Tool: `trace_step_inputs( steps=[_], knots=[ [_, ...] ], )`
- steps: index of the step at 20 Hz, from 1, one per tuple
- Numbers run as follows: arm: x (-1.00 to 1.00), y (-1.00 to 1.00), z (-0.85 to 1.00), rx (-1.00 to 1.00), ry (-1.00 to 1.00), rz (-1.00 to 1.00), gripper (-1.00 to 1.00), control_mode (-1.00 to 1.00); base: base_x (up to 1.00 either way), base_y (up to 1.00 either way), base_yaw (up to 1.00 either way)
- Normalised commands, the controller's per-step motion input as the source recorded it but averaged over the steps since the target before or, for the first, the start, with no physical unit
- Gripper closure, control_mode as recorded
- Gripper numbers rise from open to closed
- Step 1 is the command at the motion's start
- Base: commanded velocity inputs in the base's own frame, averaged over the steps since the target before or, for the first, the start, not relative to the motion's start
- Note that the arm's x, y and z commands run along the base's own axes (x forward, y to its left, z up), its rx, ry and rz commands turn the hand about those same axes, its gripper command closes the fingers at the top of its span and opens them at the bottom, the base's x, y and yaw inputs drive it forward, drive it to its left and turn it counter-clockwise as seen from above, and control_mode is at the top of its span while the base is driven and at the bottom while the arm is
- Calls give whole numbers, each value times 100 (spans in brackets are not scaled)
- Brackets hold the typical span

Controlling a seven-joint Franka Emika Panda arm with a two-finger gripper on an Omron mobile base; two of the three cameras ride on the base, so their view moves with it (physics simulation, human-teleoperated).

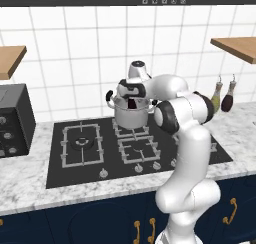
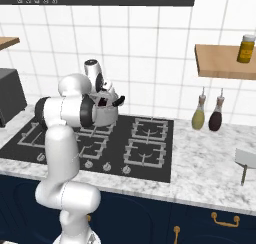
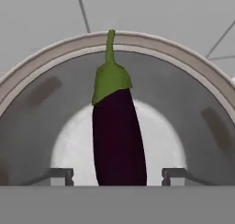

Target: Put the avocado and eggplant in the pot. Retrieve the spatula and lightly stir the vegetables in the pot.

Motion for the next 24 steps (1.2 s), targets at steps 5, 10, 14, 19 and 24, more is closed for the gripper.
trace_step_inputs(
  steps=[5, 10, 14, 19, 24],
  knots=[
    [-3, -2, 18, 4, 4, -2, -100, -100, 0, 0, 0],
    [-28, -20, 100, 16, -17, -1, -100, -100, 0, 0, 0],
    [-49, -46, 100, 10, -3, -7, -100, -100, 0, 0, 0],
    [-79, -61, 85, 2, 26, -14, -100, -100, 0, 0, 0],
    [-89, -70, 23, -1, 33, -12, -100, -100, 0, 0, 0]
  ],
)
